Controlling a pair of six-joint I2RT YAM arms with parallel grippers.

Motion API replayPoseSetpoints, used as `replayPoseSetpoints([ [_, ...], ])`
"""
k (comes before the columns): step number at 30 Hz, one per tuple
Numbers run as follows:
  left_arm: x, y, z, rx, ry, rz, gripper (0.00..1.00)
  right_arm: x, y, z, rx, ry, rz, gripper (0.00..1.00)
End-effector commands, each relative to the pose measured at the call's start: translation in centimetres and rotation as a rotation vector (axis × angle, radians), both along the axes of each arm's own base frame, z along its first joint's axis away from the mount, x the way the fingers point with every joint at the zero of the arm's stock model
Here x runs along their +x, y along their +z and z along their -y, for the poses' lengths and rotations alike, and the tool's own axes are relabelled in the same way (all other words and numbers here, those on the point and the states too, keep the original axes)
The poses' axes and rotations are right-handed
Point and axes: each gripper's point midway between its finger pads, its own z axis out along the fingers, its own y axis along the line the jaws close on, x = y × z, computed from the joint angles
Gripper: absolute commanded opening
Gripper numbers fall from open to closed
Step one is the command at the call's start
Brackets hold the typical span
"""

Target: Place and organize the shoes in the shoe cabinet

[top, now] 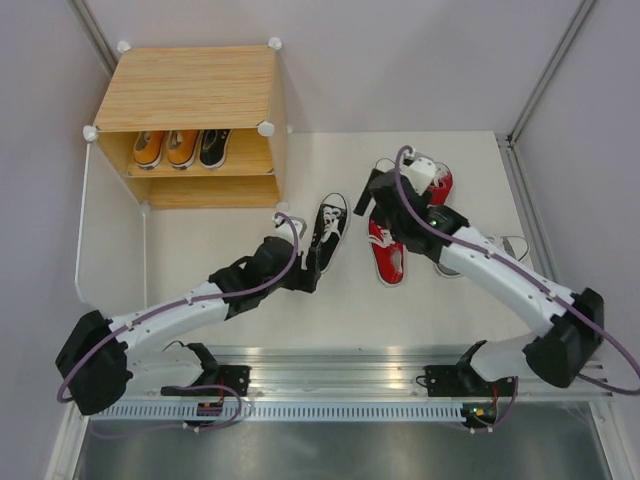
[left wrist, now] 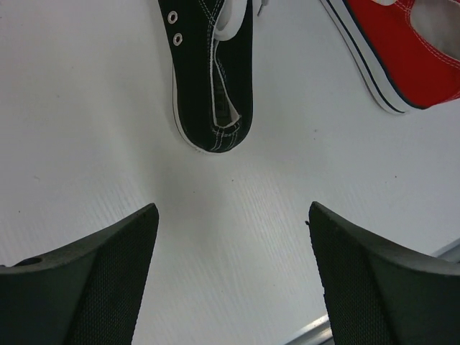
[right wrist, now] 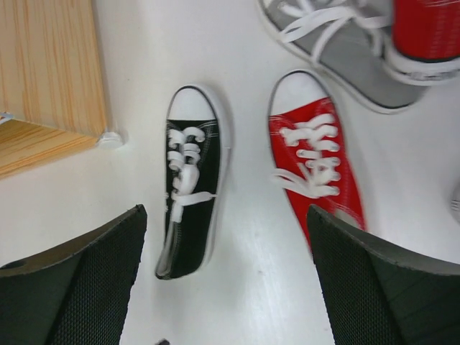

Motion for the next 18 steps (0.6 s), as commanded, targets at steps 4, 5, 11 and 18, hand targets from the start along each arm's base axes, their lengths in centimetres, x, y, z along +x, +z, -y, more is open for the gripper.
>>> replayPoseSetpoints([
  [4, 3.9, 1.5, 3.2, -0.046, 0.058, 0.307, 0.82, -4.2, 1.3, 9.1, -0.131, -0.101, 0.102, 0.97],
  [5, 4.1, 1.2, 3.7, -0.054, 0.061, 0.354, 0.81, -5.0, 2.6, 10.5, -0.122, -0.121, 0.143, 0.97],
  [11, 5.7, 0.3, 3.8, -0.02, 0.088, 0.49, 0.73, -8.2, 2.6, 13.9, -0.14, -0.132, 0.169, 0.97],
  [18, 6.7, -2.1, 4.5, 0.03, 0.076, 0.516, 0.63, -9.9, 0.9, 15.5, -0.178, -0.146, 0.12, 0.97],
])
